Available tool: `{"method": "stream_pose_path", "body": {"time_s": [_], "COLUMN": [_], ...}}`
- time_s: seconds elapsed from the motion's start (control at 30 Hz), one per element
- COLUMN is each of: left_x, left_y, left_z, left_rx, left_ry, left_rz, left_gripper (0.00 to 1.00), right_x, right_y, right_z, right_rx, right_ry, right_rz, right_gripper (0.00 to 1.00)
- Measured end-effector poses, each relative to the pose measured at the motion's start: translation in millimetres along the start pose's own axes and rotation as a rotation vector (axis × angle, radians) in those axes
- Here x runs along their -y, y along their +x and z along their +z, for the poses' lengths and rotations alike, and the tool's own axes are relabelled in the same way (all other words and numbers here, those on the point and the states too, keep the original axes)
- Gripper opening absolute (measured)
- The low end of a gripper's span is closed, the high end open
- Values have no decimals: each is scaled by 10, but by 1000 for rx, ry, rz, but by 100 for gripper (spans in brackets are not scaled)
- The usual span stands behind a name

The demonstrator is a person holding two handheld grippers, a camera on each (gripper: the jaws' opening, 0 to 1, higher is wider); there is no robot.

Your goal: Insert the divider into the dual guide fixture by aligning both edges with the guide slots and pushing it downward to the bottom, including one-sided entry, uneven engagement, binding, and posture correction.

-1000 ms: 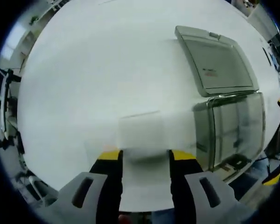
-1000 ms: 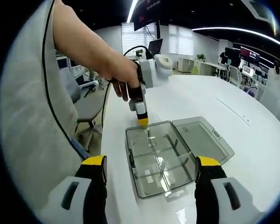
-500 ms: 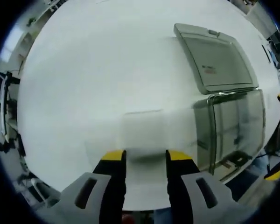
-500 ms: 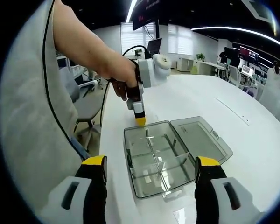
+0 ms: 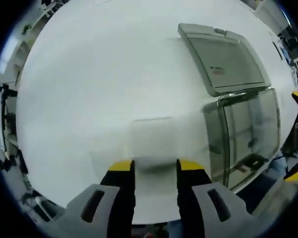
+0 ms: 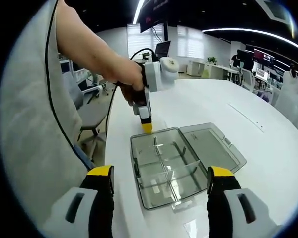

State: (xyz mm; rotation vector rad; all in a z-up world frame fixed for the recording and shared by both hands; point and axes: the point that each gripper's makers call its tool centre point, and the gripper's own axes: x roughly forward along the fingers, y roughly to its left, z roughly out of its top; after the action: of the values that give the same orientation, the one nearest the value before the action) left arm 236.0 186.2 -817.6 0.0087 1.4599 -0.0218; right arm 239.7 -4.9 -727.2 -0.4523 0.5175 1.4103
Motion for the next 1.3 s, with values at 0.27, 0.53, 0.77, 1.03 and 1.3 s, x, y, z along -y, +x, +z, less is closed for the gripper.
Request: {"method": "stream_pose_path", "body": {"time_s": [0.27, 0.53, 0.77, 1.03, 1.3], "left_x": [-7, -23, -21, -2, 28], "left_y": [-14, -26, -50, -131, -184], "left_z": [6, 14, -24, 2, -28], "left_rx": [14, 35, 57, 106, 137], "left_ry": [-4, -14, -39, -75, -88], "left_rz": [-21, -43, -78, -159, -225], "left_gripper": [27, 27, 26, 26, 26], "right_x": [-8, 8, 12, 18, 3], "right_y": [-8, -29, -50, -58, -48], "right_z": [-12, -19, -29, -12, -3], "right_rx": [1, 5, 4, 8, 8], "right_ry": [3, 8, 9, 6, 8], "right_rz": [-2, -7, -10, -8, 2], "right_gripper": [74, 74, 74, 74, 74]}}
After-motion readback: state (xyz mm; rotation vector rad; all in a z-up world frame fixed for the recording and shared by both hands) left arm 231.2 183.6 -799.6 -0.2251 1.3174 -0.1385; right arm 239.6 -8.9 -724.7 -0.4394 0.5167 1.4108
